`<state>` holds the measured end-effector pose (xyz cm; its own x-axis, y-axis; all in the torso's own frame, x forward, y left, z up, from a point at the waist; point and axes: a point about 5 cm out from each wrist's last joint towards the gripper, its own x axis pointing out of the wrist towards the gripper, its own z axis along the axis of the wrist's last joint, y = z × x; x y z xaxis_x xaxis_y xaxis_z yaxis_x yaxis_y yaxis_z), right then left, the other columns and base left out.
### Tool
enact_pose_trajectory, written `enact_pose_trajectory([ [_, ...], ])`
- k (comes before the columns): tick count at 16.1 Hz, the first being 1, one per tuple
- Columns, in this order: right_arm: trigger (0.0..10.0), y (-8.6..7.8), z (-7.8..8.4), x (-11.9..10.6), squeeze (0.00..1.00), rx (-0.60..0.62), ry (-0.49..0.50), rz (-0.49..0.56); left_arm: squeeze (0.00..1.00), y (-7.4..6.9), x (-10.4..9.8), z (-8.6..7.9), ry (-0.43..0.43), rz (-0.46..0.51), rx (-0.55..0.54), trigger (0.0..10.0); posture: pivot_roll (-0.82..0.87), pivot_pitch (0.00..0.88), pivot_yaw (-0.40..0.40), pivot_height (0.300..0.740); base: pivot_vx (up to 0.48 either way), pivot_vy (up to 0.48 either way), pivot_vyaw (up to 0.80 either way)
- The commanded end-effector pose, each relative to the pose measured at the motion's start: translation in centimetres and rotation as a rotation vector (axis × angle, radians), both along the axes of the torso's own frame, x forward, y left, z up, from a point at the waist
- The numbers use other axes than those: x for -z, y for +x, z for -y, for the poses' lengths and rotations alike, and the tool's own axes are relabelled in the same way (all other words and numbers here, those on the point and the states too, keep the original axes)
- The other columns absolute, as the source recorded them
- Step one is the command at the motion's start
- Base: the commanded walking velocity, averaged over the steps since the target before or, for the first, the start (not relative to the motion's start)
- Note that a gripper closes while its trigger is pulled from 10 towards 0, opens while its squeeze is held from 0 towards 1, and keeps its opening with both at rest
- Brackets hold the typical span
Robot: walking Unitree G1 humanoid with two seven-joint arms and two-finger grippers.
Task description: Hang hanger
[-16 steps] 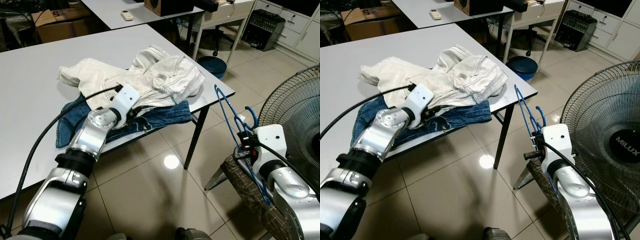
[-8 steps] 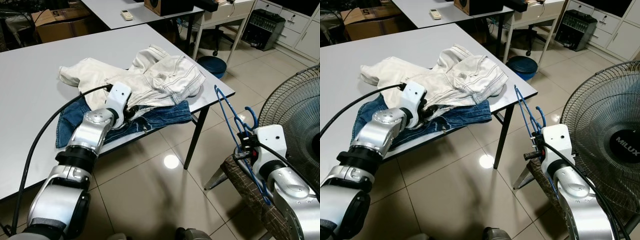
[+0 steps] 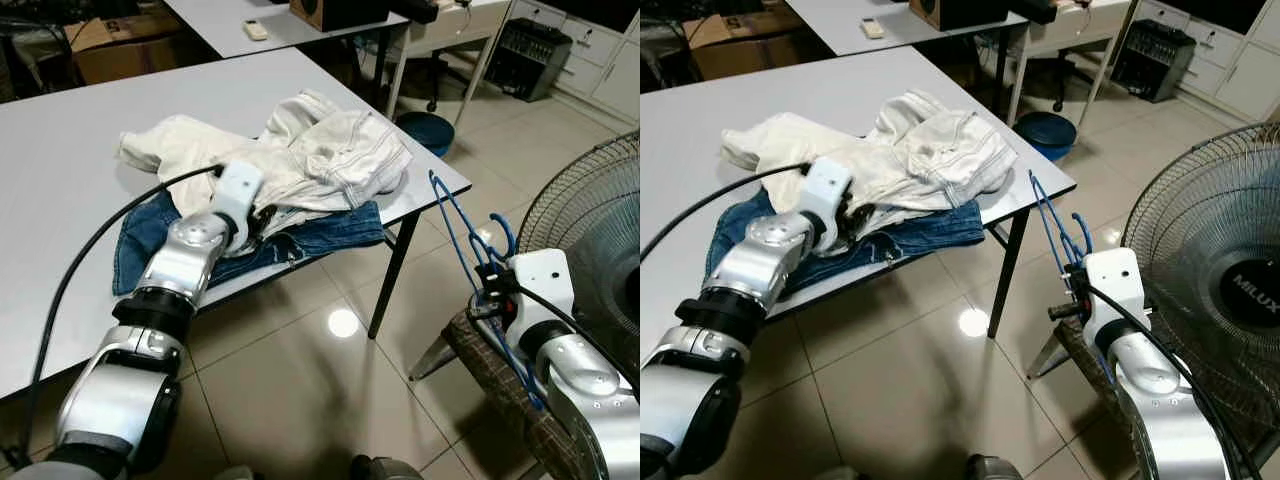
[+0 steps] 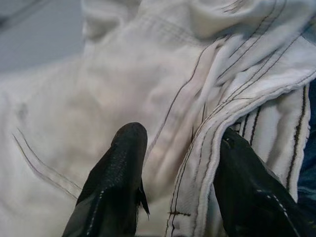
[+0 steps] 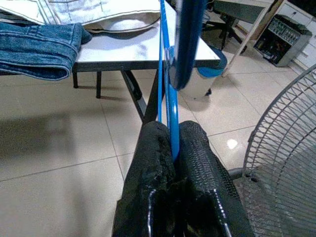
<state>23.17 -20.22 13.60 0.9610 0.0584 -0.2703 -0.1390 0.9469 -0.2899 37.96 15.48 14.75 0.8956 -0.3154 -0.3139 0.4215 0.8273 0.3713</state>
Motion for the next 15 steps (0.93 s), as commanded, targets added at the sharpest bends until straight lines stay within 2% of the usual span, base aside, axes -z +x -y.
enact_pose_trajectory([
  [1,10.0,0.0,0.2,0.2,0.0,-0.006,-0.019,-0.009,0.0,-0.2,-0.8,1.5,0.078,0.08,0.106,10.0,-0.11,0.031,-0.016,0.74,0.0,0.0,0.0],
  [2,10.0,0.0,0.1,0.2,0.0,-0.007,-0.021,-0.007,0.0,-0.8,-1.4,3.5,0.143,0.172,0.258,10.0,-0.11,0.029,-0.016,0.74,0.0,0.0,0.0],
  [4,10.0,0.0,0.1,0.2,0.0,-0.007,-0.023,-0.006,0.0,-1.6,-1.2,5.4,0.222,0.199,0.387,10.0,-0.11,0.029,-0.014,0.74,0.0,0.0,0.0],
  [5,10.0,0.0,0.1,0.3,0.0,-0.008,-0.025,-0.006,0.0,-1.4,-0.8,5.6,0.268,0.2,0.37,10.0,-0.11,0.027,-0.012,0.74,0.0,0.0,0.0],
  [6,10.0,0.0,0.0,0.3,0.0,-0.009,-0.026,-0.005,0.0,-0.8,-0.3,5.2,0.329,0.208,0.289,10.0,-0.11,0.027,-0.011,0.74,0.0,0.0,0.0],
  [9,10.0,0.0,0.0,0.3,0.0,-0.008,-0.03,-0.003,0.0,0.0,0.3,3.7,0.405,0.206,0.147,10.0,-0.12,0.022,-0.005,0.74,0.0,0.0,0.0],
  [10,10.0,-0.1,0.0,0.3,0.0,-0.008,-0.032,-0.002,0.0,-0.1,0.6,3.6,0.45,0.213,0.176,10.0,-0.12,0.019,-0.003,0.74,0.0,0.0,0.0],
  [12,10.0,-0.1,0.1,0.2,0.0,-0.006,-0.033,0.0,0.0,-0.2,0.6,4.1,0.393,0.207,0.209,10.0,-0.12,0.019,-0.003,0.74,0.0,0.0,0.0],
  [15,10.0,0.0,0.1,0.2,0.0,-0.007,-0.034,0.001,0.0,-0.1,0.9,4.2,0.44,0.212,0.205,10.0,-0.12,0.019,-0.003,0.74,0.0,0.0,0.0],
])
